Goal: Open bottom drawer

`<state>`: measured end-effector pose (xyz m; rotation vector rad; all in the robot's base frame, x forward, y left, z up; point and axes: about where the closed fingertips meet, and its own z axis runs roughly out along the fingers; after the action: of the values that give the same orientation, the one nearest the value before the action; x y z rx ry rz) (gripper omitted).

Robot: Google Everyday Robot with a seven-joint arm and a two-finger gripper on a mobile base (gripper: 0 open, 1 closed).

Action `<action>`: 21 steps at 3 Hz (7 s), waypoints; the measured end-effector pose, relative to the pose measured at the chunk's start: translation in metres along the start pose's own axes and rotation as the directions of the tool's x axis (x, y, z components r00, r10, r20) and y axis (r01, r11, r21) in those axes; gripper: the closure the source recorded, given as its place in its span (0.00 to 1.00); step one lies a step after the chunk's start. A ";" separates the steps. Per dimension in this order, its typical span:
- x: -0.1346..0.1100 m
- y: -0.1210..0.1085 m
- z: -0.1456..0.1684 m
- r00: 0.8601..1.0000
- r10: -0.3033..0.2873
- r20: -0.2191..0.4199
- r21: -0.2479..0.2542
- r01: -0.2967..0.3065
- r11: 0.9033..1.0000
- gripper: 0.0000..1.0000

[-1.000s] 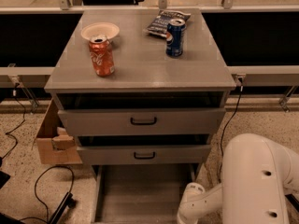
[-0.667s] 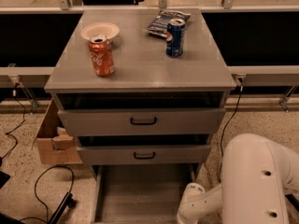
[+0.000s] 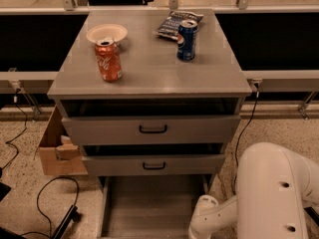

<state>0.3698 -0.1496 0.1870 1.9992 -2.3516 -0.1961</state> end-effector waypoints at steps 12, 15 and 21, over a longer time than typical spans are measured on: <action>0.013 0.053 0.002 0.988 0.156 -0.010 -0.099 -0.157 0.983 0.82; 0.012 0.047 0.001 0.988 0.156 -0.010 -0.100 -0.157 0.983 0.13; 0.023 0.050 -0.246 0.995 0.073 -0.066 -0.105 -0.080 0.991 0.00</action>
Offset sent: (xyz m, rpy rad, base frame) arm 0.0000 0.0000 0.0000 0.0000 0.0000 0.0000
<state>0.3462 -0.1808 0.4366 1.8366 -2.3222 -0.2487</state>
